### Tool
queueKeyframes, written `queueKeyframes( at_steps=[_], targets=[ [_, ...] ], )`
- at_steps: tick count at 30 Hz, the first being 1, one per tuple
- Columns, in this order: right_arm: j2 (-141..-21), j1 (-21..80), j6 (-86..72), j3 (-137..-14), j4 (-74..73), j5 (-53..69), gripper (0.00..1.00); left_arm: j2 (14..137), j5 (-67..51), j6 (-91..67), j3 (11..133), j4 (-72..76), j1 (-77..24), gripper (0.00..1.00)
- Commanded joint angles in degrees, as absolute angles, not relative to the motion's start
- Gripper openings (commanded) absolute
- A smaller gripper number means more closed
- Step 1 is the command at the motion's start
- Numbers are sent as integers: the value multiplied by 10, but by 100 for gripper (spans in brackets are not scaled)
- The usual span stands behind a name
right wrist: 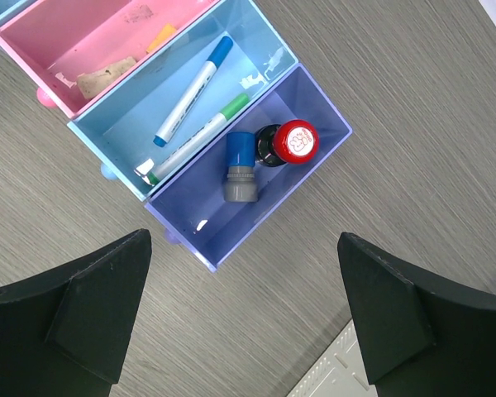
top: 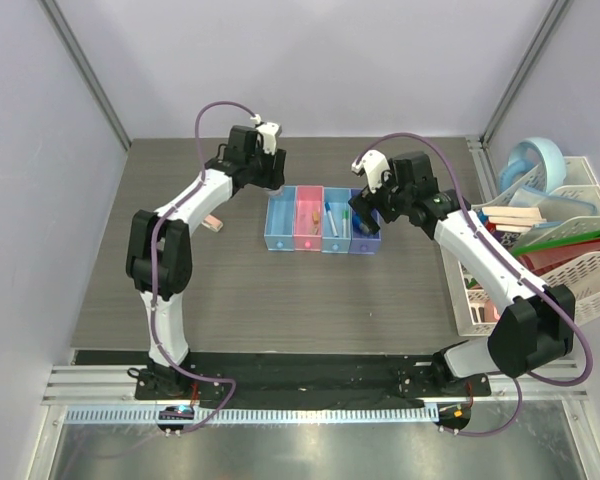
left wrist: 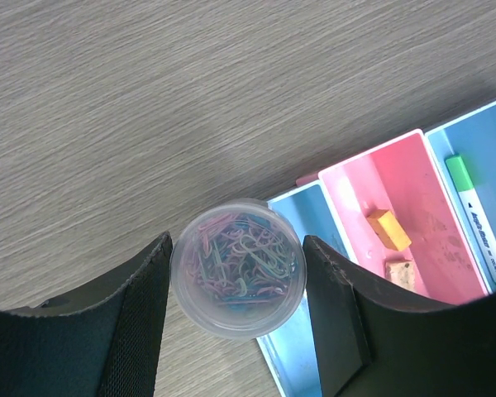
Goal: Sort the stationery into containers
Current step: Place the storage box in the storage box.
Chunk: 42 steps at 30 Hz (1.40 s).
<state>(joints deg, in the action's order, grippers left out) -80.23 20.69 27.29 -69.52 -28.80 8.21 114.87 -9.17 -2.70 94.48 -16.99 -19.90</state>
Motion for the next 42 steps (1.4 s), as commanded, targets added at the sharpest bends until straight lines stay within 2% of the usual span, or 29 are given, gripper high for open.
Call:
queueKeyframes(
  at_steps=[1,27,30,31,33,42],
  targets=[
    [-788,204,268,-700,-278,95,100,1143,-104,-36,949,-158,-205,13],
    [-775,202,264,-686,-267,109,100,1131,-59,-23,868,-136,-240,13],
    [-777,203,263,-685,-267,112,100,1138,-53,-24,872,-134,-241,20],
    [-778,203,263,-685,-267,113,100,1140,-52,-25,877,-134,-242,30],
    [-780,202,261,-685,-266,116,99,1145,-51,-28,882,-134,-243,43],
    [-778,203,263,-679,-266,115,100,1146,-54,-38,895,-133,-250,56]
  ],
)
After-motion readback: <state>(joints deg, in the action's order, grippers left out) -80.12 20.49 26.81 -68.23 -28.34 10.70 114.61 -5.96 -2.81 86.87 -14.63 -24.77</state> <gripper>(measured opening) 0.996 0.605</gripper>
